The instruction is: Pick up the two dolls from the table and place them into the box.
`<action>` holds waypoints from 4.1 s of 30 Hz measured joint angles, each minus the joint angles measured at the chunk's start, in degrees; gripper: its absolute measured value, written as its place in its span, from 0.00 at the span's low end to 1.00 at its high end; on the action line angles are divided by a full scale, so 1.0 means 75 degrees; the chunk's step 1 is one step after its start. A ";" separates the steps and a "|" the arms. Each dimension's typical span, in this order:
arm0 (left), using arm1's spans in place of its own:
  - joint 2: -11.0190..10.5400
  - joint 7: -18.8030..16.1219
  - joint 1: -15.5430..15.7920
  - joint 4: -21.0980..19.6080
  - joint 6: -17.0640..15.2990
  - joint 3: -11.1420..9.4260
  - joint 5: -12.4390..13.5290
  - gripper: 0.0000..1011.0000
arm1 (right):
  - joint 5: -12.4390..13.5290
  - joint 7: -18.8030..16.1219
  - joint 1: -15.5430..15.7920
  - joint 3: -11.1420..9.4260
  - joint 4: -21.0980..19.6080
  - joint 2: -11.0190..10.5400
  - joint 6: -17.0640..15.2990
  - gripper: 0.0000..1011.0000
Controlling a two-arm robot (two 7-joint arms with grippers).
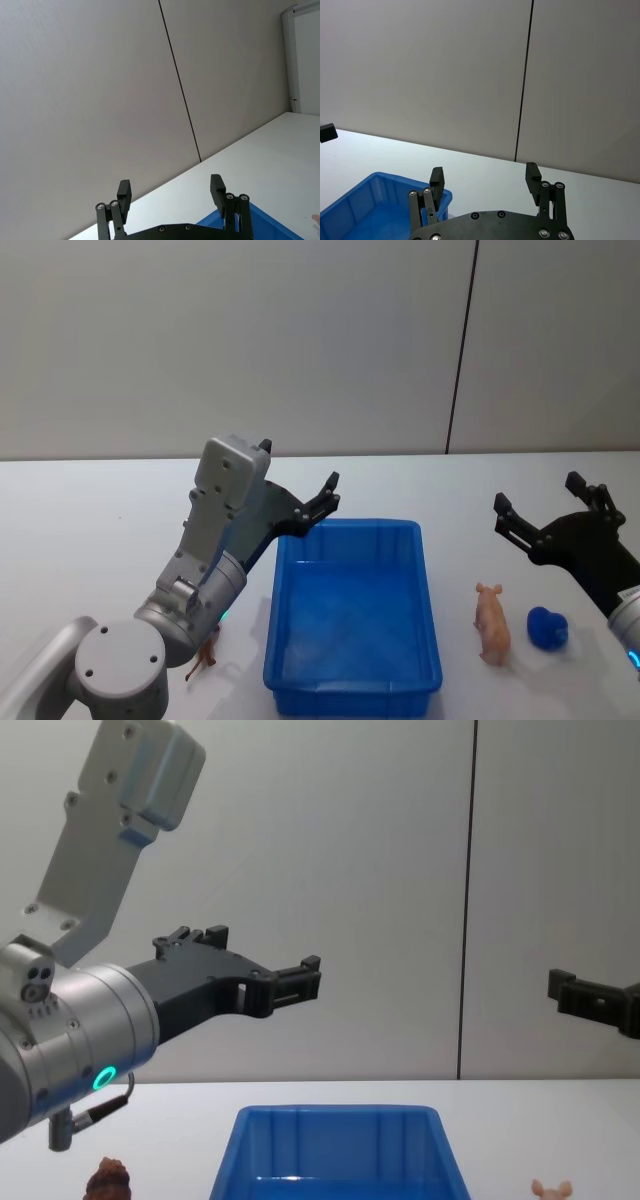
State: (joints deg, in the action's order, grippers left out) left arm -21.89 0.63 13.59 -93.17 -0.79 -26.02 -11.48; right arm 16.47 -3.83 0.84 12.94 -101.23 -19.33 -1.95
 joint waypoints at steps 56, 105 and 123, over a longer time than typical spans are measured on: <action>0.0000 -0.0001 0.0000 0.0000 0.0000 0.0000 0.0000 0.99 | -0.0074 0.0342 0.0401 -0.0067 -0.0285 -0.0208 -0.0101 0.99; 0.0000 -0.0001 0.0000 0.0000 0.0000 0.0000 0.0000 0.99 | -0.1387 0.0295 -0.0067 0.0163 0.1822 0.0216 -0.2289 0.94; -0.0001 0.0000 0.0000 0.0000 0.0000 -0.0001 0.0000 0.99 | -0.1509 0.0136 -0.0392 0.0247 0.2303 0.0431 -0.2275 0.52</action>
State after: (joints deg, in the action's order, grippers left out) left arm -21.90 0.63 13.59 -93.18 -0.79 -26.03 -11.48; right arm 5.15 -2.81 -2.10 14.80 -83.96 -16.10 -19.01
